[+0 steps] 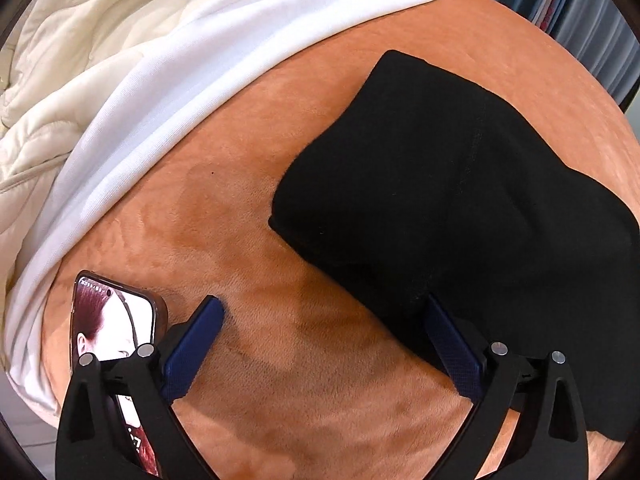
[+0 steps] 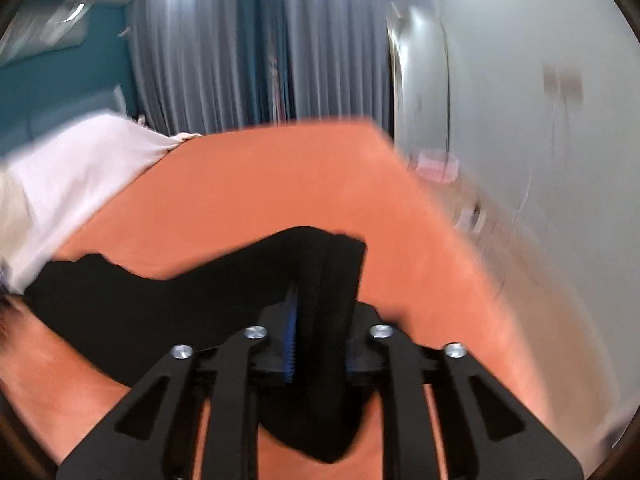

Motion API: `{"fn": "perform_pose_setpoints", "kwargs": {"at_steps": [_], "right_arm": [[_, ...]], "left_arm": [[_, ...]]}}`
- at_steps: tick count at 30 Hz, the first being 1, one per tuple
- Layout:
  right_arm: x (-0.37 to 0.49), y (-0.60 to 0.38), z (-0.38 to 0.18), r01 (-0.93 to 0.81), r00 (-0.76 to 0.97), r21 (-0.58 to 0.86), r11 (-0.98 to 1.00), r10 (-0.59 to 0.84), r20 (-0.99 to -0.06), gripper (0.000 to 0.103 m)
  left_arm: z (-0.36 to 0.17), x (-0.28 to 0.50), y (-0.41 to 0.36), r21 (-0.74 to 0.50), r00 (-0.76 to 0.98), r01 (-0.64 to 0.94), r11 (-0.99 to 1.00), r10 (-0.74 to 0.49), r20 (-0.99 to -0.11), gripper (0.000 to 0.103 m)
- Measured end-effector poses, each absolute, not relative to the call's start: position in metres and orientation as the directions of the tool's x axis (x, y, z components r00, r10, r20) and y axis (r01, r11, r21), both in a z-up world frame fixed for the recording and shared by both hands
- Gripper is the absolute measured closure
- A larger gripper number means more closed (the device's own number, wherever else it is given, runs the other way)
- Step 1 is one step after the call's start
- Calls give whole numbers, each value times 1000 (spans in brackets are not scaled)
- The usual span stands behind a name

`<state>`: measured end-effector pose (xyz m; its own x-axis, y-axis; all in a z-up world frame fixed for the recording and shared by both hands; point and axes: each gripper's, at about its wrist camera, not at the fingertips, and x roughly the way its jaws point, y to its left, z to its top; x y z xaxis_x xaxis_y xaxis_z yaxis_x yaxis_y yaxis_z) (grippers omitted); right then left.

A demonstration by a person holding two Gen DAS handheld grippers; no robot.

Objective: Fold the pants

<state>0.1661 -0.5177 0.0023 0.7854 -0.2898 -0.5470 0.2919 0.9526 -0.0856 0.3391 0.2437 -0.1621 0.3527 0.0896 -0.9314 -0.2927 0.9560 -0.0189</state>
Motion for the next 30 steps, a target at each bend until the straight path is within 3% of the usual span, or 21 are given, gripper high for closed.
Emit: {"fn": "perform_pose_setpoints", "kwargs": {"at_steps": [2,4,10,14,16,17,18,21,23,25,27,30], "right_arm": [[194,-542,-37,360,647,-262,896,-442,-621,47],[201,-580,-91,431,469,-293,854,-489,-736,53],[139,-605,-105,530,559,23,848,-329,-761,49],[149,-622,-111,558,501,5,829,-333,-799,48],[160,-637,-124,563,495,123,817,-214,-842,56],[165,-638,-128,556,507,160,816,-181,-843,73],[169,-637,-128,538,516,166,826,-166,-841,103],[177,-620,-107,466,575,168,869,-153,-804,103],[164,-612,-75,460,636,116,880,-236,-735,103],[157,-626,-74,529,581,13,849,-351,-734,101],[159,-647,-92,546,540,94,832,-264,-799,101],[171,-641,-98,488,585,183,853,-164,-794,91]], "left_arm": [[-162,337,242,-26,368,-300,954,91,-925,5],[-160,336,243,-31,383,-304,952,93,-919,5],[-151,327,227,-4,402,-319,948,132,-906,6],[-138,311,203,50,453,-334,941,207,-867,6],[-130,298,186,50,494,-325,944,215,-842,6],[-126,292,177,47,511,-320,946,214,-833,6],[-120,287,165,40,528,-315,948,210,-823,6],[-111,281,146,6,547,-295,955,174,-819,6],[-101,276,126,-17,562,-263,965,139,-815,6],[-92,269,110,-37,584,-220,975,101,-806,6],[-87,269,91,-52,601,-182,982,69,-796,6],[-78,258,54,-72,620,-107,992,10,-785,6]]}}
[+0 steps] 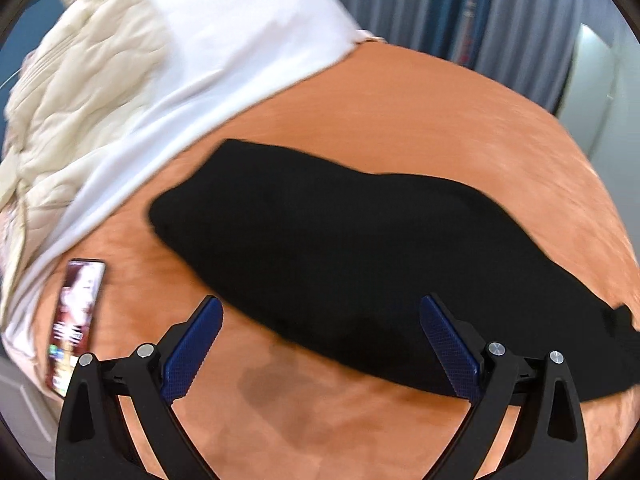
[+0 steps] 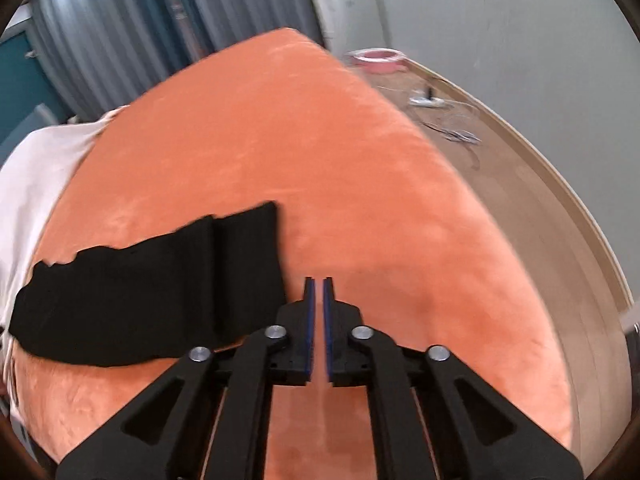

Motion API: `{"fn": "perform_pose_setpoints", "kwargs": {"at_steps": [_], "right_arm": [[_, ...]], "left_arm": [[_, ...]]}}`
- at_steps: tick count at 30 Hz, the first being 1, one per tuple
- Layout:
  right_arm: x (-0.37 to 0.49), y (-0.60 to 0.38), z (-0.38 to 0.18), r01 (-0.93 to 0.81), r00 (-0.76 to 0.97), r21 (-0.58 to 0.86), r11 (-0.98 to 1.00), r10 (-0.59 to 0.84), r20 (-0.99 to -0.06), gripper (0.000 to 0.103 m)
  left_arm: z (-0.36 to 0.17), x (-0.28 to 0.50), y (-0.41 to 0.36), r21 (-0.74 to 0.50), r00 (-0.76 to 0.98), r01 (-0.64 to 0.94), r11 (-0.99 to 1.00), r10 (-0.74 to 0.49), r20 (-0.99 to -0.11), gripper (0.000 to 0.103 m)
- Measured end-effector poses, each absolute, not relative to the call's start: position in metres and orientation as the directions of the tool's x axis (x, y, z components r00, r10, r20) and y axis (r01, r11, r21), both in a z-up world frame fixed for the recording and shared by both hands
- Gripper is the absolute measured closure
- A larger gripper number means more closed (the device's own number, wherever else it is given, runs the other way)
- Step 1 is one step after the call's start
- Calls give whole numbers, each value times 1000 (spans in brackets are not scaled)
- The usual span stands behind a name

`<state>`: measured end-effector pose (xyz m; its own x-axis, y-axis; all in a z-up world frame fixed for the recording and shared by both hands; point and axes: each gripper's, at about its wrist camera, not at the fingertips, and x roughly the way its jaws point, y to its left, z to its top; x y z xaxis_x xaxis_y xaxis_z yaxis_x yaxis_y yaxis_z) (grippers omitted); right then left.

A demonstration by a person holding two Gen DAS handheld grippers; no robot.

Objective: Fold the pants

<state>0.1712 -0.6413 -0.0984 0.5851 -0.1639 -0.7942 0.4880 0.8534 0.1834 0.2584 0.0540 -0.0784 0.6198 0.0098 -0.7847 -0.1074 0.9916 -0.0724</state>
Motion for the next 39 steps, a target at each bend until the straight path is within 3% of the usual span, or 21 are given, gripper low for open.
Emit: {"fn": "perform_pose_setpoints", "kwargs": {"at_steps": [2,3,4,6,7,8,9,13,15,16,17,18,20,24,28,30,32,36,38,39], "right_arm": [[187,-633,-101,442,602,193,876,-130,-788,58],[203,-630,-104,432,598,177,884,-134,-790,51],[211,-628,-105,431,594,159,888,-147,-791,51],[230,-620,-117,427,566,142,893,-142,-812,56],[240,-621,-126,432,536,142,891,-127,-835,68],[241,-619,-134,424,522,148,894,-107,-846,88],[239,-616,-134,408,530,160,899,-91,-843,97],[188,-600,-83,379,659,141,914,-160,-735,96],[185,-610,-98,394,608,83,915,-192,-771,77],[190,-619,-127,434,469,-35,900,-259,-844,75],[184,-623,-135,438,449,-61,897,-277,-849,71],[175,-624,-129,445,502,-23,895,-271,-821,65],[156,-626,-107,491,569,64,869,-265,-778,62],[162,-603,-81,373,662,177,911,-128,-738,50],[200,-586,-111,339,560,67,938,-144,-816,51],[215,-581,-134,329,515,50,943,-135,-846,83],[218,-568,-123,306,536,-9,952,-180,-825,96],[187,-584,-67,348,663,24,937,-228,-713,94],[190,-614,-94,404,573,1,915,-252,-780,94],[194,-624,-118,421,508,-16,907,-250,-824,87]], "left_arm": [[-74,249,22,-87,629,-51,995,-36,-777,6],[-71,244,3,-89,632,-13,996,-61,-773,6],[-71,240,-7,-91,633,14,996,-79,-770,6],[-67,229,-35,-85,645,64,994,-106,-757,6],[-70,231,-46,-82,648,81,993,-115,-753,6],[-69,226,-58,-76,650,101,992,-123,-750,6],[-72,226,-59,-72,650,111,991,-127,-749,6],[-69,204,-73,-24,670,179,984,-139,-729,6],[-72,199,-81,-10,676,206,978,-150,-722,6],[-75,201,-84,-9,674,217,976,-156,-722,6],[-76,198,-88,-7,674,228,974,-164,-721,6],[-77,194,-95,1,674,237,972,-164,-720,6],[-77,188,-98,1,673,251,968,-173,-719,6],[-79,178,-102,-25,655,276,961,-207,-727,6],[-79,173,-104,-60,651,262,963,-222,-726,6],[-78,171,-101,-67,654,248,967,-218,-725,6],[-76,170,-94,-48,665,227,973,-190,-723,6],[-74,175,-67,-27,691,162,986,-133,-710,6],[-80,182,-57,-23,690,130,991,-108,-715,6],[-83,184,-53,-22,690,120,993,-99,-717,6]]}}
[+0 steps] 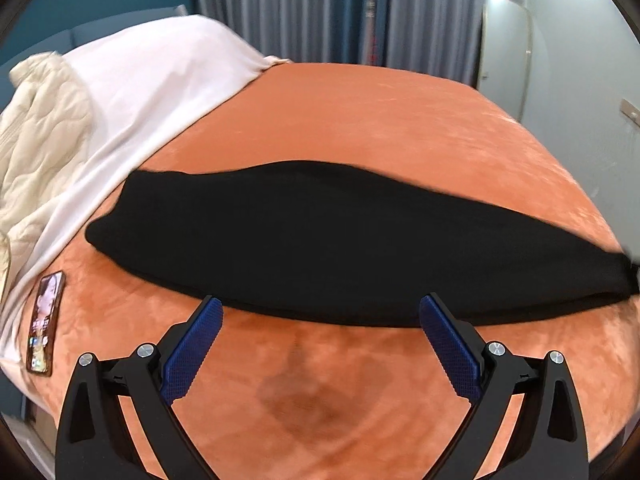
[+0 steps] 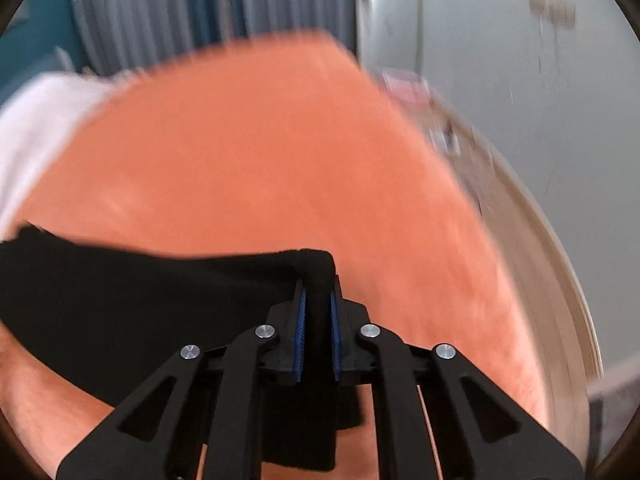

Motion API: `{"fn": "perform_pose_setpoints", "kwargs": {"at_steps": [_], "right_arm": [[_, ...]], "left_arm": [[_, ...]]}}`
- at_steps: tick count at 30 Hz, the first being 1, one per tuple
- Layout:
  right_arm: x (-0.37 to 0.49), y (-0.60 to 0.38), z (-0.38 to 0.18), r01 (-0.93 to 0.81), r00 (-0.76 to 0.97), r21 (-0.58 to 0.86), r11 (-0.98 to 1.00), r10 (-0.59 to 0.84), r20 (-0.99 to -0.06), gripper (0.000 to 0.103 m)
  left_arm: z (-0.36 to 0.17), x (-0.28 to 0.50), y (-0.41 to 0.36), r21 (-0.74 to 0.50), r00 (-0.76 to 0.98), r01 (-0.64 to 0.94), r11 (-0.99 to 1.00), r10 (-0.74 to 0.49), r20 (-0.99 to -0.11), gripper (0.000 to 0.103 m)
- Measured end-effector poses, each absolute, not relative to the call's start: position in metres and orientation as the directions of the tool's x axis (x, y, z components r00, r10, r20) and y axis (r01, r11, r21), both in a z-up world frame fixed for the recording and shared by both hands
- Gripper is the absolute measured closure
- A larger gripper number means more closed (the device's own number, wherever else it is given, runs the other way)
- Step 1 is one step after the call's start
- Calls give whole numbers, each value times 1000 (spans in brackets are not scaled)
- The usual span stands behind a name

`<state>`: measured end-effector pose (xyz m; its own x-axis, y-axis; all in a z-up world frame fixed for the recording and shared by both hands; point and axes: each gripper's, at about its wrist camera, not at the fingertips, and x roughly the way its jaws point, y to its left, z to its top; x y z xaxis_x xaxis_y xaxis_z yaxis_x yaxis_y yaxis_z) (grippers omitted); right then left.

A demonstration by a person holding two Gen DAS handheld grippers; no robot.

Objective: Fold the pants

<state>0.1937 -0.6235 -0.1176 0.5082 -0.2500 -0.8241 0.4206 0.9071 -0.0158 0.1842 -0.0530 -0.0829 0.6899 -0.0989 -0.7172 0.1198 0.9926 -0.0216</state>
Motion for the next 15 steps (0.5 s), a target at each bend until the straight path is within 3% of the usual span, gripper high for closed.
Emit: {"fn": "perform_pose_setpoints", "kwargs": {"at_steps": [1,2,3,8,12,15], "right_arm": [[194,-624,-137,410,487,-32,912,-249,-837,84],[186,-619,-133,417,526,-54,907,-290,-800,63],[179,-617,-125,440,536,-64,896,-319,-782,54],[148,-587,-78,503,582,-89,860,-413,-700,53],[170,-528,-53,336,671,-15,942,-251,-698,56],[206,-464,-55,167,675,8,986,-108,-730,57]], "left_arm": [[-89,189,-48,-14,689,96,995,-77,-720,6],[-94,193,-44,-3,686,73,997,-53,-726,6],[-98,197,-39,4,678,51,999,-31,-735,6],[-113,226,8,12,646,-82,997,63,-761,6],[-111,255,47,62,645,-183,981,167,-745,6],[-111,286,82,160,594,-298,941,314,-740,6]]}}
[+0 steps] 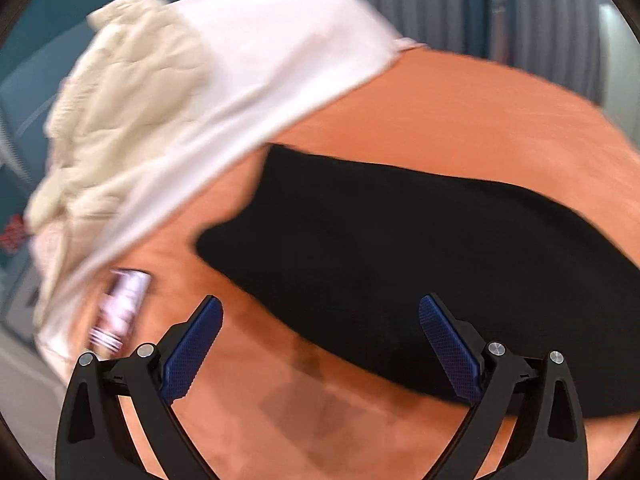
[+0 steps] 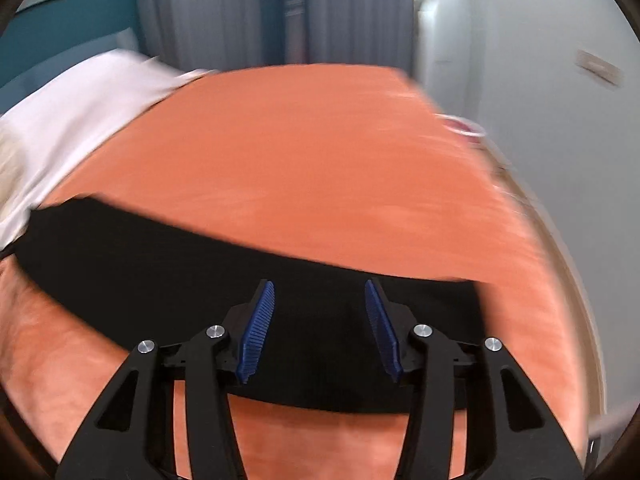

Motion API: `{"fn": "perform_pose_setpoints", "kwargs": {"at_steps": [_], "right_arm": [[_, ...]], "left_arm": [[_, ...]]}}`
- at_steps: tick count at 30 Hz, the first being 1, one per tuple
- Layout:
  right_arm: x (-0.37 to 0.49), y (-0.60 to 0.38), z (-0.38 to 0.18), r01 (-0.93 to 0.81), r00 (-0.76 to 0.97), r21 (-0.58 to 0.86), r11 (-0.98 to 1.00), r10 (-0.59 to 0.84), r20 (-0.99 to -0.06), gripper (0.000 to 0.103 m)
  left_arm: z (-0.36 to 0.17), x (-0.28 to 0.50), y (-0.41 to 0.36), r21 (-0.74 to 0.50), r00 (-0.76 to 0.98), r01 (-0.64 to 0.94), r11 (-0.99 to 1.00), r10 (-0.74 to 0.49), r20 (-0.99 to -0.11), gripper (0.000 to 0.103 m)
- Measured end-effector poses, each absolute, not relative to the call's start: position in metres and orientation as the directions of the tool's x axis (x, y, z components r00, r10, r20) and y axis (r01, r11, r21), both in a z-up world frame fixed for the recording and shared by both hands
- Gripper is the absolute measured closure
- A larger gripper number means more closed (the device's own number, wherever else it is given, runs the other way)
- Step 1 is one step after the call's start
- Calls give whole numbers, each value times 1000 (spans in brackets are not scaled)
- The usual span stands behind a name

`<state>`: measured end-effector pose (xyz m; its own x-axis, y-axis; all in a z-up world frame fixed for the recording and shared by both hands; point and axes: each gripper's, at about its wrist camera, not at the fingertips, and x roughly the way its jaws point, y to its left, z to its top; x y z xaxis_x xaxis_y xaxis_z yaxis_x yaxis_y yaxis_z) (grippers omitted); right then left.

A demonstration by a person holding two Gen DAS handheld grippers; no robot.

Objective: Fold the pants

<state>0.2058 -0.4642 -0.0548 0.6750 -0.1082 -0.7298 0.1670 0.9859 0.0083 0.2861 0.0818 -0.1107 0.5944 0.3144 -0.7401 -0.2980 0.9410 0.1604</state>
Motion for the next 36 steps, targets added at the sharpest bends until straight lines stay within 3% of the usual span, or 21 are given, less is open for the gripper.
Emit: {"fn": "perform_pose_setpoints", "kwargs": {"at_steps": [2,4,9,13,17,19,23,26,28,31,33,34,36], "right_arm": [[243,-414,-65,53,660,86,995,30,-750,57],[284,-357,-73,-64,627,124,990,137,-767,57],[383,-251,-87,-229,553,146,962,252,-794,56],[464,-197,-112,-237,497,206,950,300,-814,56],[508,-170,-134,-203,484,130,970,215,-848,56],[521,-162,-150,-206,426,128,970,207,-881,64],[500,-139,-157,-309,393,68,948,192,-899,64],[486,-130,-155,-347,409,27,937,178,-895,91],[486,-117,-147,-359,462,-80,930,102,-881,98],[509,-134,-128,-267,554,-119,956,51,-831,103],[531,-147,-140,-153,576,-203,967,-80,-814,103],[541,-164,-152,-105,519,-151,983,-75,-851,103],[530,-186,-141,-31,553,-51,998,-26,-833,103]], "left_arm": [[-114,301,111,207,539,-372,905,392,-746,6],[-119,310,142,184,498,-406,895,386,-776,6],[-140,326,200,-37,489,-408,912,184,-852,6],[-161,338,212,-103,482,-410,906,120,-868,6],[-165,328,207,-110,534,-405,908,137,-834,5],[-166,321,205,-120,555,-391,912,130,-822,5],[-170,314,211,-152,576,-382,912,107,-810,5],[-170,315,208,-135,580,-383,914,123,-805,5],[-169,315,208,-134,579,-383,914,125,-806,5],[-167,316,211,-151,583,-381,912,110,-805,5],[-166,323,212,-146,581,-378,914,111,-806,5],[-165,323,213,-143,585,-376,915,115,-803,5],[-160,319,216,-140,598,-384,913,129,-791,6]]}}
